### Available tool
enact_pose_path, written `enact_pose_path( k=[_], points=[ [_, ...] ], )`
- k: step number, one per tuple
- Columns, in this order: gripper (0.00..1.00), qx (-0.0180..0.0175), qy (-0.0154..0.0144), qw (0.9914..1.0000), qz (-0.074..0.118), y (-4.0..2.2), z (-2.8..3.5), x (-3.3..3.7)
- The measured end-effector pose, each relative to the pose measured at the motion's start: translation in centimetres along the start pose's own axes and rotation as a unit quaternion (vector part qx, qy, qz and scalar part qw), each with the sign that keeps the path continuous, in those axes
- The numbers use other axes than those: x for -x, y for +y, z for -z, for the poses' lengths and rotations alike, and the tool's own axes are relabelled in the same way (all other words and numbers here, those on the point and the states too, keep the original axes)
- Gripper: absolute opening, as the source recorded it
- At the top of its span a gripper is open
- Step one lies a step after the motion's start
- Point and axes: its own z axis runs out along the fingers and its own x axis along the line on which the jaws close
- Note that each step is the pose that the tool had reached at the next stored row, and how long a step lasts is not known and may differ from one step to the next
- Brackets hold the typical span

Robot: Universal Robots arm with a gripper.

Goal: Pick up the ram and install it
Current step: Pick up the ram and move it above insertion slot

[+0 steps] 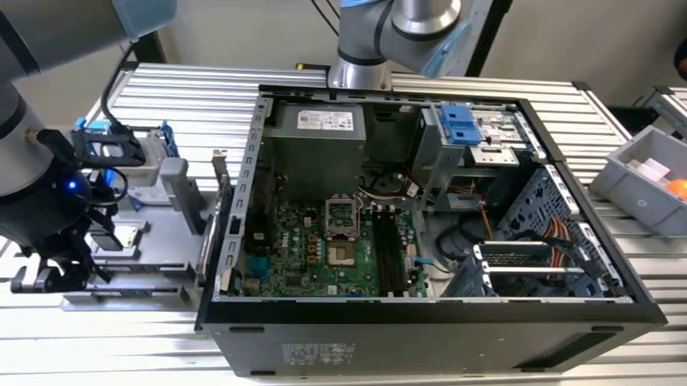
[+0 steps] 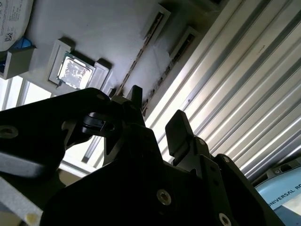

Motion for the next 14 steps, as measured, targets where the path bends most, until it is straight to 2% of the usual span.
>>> enact_pose_path(
  k=[14],
  points=[
    [1.00,0.0000,0.0013,1.00000,0.000,-0.01,-0.88,-0.08]
  ],
)
